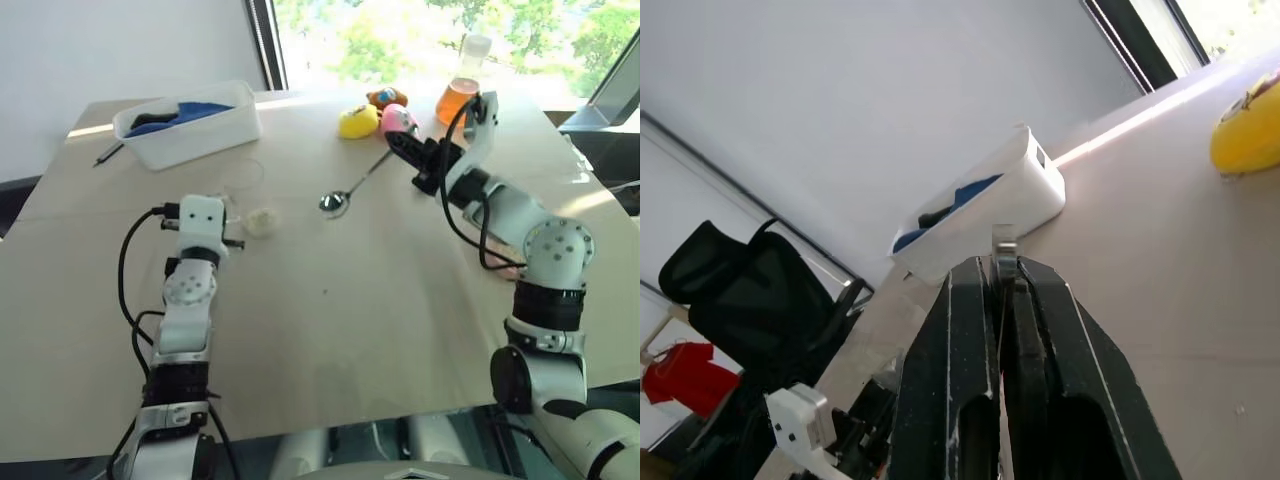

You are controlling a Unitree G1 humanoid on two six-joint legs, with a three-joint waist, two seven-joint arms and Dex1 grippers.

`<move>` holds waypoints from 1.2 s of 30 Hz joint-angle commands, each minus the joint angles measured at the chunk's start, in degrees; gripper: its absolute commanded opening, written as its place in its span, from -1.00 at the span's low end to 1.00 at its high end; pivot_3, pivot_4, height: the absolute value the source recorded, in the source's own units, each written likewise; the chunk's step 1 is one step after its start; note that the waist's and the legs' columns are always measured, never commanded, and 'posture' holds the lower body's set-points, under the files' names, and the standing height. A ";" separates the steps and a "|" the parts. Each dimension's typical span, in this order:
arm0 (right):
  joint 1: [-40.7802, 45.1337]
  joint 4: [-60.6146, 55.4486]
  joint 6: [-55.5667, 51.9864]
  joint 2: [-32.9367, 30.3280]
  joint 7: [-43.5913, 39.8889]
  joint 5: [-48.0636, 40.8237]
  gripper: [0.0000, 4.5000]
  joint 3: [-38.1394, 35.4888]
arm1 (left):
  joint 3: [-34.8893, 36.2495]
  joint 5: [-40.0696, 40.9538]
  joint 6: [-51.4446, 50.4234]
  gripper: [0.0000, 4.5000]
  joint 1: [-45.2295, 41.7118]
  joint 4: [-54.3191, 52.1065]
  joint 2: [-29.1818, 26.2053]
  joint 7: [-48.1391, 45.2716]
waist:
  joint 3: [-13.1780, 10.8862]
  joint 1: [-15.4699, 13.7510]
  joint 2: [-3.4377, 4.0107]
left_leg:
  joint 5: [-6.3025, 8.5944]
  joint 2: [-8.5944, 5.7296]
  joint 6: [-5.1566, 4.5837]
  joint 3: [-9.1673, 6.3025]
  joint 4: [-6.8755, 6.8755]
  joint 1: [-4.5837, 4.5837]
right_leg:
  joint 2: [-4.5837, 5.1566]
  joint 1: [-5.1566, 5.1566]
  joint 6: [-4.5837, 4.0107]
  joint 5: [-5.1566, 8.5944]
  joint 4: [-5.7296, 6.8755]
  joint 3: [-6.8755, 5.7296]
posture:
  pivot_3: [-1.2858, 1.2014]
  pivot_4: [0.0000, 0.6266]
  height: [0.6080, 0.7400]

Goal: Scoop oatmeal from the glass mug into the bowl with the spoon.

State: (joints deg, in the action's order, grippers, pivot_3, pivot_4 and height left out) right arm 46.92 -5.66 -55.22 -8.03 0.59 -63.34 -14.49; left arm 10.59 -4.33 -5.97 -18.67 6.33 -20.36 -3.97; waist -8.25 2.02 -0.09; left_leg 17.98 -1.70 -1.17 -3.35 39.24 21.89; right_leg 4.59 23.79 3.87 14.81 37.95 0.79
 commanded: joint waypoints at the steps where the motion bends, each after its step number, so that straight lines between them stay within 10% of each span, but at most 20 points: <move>1: 2.45 -0.82 1.75 0.32 -0.71 -0.03 -1.00 -0.12 | -0.82 0.93 -0.48 -0.86 -1.78 -0.18 -0.15 -1.53 | 0.00 -0.03 -0.01 | 0.00 0.00 0.00 -0.01 0.00 0.01 | 0.00 -0.01 0.00 0.00 -0.01 -0.01 | 0.03 -0.52 1.00; 22: 13.62 2.79 5.27 2.34 -2.72 3.65 -1.00 1.71 | -4.72 7.04 -17.90 -0.97 -9.41 -7.92 1.41 -9.21 | 0.03 0.01 0.00 | -0.03 -0.11 0.00 -0.13 0.05 0.08 | 0.10 -0.02 0.00 0.00 -0.02 -0.06 | 0.03 -0.52 1.00; 36: 8.28 2.59 8.37 -6.33 -12.88 24.71 -1.00 16.39 | -8.45 8.68 -22.91 -0.97 -14.68 -10.47 -0.43 -15.18 | 0.00 0.56 0.00 | -0.04 -0.08 0.02 -0.07 0.00 0.10 | 0.00 0.11 0.00 0.00 -0.03 0.07 | 0.03 -0.52 1.00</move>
State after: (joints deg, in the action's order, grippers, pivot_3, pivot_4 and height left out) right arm 54.83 -1.00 -48.33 -13.10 -11.45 -41.40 1.68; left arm 1.40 3.64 -30.50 -31.43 -1.70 -19.67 -18.27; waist -8.25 2.58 -0.09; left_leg 17.94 -1.77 -1.15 -3.41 39.24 22.01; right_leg 4.58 23.92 3.88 14.81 37.92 0.87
